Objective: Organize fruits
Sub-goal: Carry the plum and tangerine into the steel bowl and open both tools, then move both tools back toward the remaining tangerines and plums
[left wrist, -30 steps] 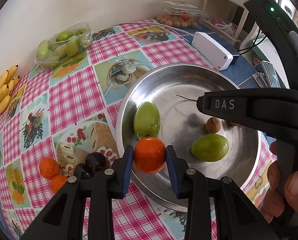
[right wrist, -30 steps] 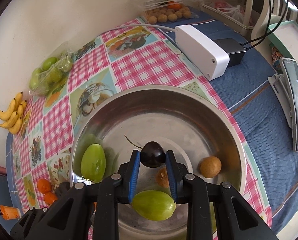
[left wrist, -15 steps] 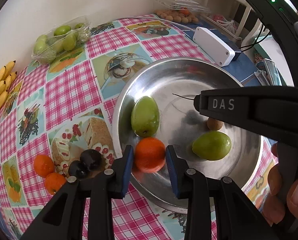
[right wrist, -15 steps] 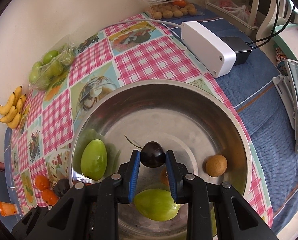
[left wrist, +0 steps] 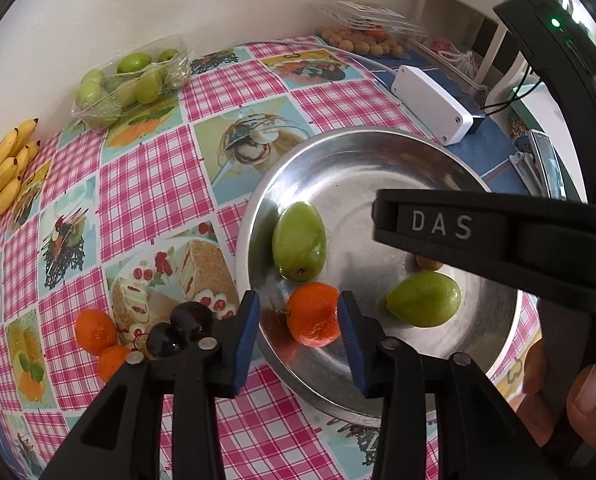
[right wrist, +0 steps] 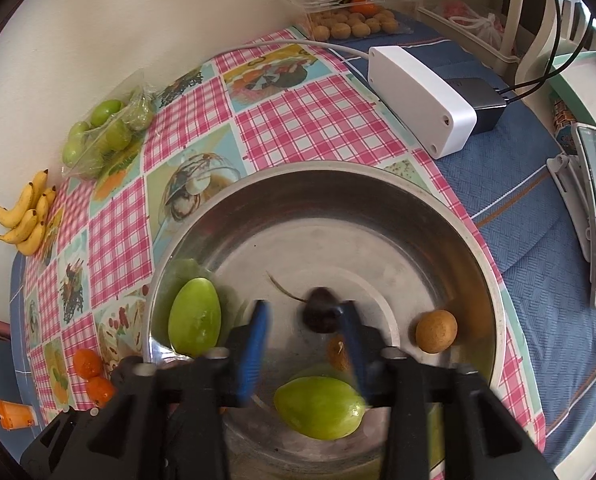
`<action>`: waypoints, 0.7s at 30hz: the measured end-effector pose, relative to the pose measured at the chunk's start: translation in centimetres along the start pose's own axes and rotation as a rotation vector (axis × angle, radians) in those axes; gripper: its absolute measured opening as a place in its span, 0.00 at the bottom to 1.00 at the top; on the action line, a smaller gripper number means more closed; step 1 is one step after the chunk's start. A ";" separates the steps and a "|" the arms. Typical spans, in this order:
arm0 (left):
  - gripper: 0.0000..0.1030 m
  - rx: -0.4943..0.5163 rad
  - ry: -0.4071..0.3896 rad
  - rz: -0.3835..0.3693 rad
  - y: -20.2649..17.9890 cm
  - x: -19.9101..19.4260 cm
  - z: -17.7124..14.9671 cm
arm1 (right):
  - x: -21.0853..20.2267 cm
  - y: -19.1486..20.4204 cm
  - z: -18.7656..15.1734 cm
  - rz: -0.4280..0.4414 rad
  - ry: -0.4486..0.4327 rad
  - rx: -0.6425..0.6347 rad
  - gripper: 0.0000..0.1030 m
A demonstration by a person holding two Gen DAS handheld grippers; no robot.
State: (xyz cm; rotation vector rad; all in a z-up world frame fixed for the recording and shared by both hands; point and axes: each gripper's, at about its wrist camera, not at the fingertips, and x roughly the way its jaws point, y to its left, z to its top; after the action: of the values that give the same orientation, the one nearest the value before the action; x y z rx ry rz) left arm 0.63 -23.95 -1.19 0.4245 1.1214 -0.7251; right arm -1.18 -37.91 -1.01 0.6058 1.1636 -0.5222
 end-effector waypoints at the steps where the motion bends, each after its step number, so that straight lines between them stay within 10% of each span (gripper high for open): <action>1: 0.40 -0.005 0.001 -0.010 0.3 -0.1 0.1 | -0.1 0.0 0.0 0.004 -0.002 0.000 0.64; 12: 0.48 -0.251 -0.009 0.031 7.2 -0.9 0.6 | -0.2 -0.1 -0.1 -0.004 -0.008 0.004 0.77; 21: 0.78 -0.474 -0.005 0.077 12.6 -0.6 -0.3 | -0.3 0.3 0.0 -0.011 -0.011 -0.017 0.83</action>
State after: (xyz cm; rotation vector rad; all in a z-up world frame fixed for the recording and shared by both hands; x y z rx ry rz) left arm 9.22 -14.73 -1.30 0.0624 1.2221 -0.3735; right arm -1.10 -37.69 -0.73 0.5818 1.1605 -0.5237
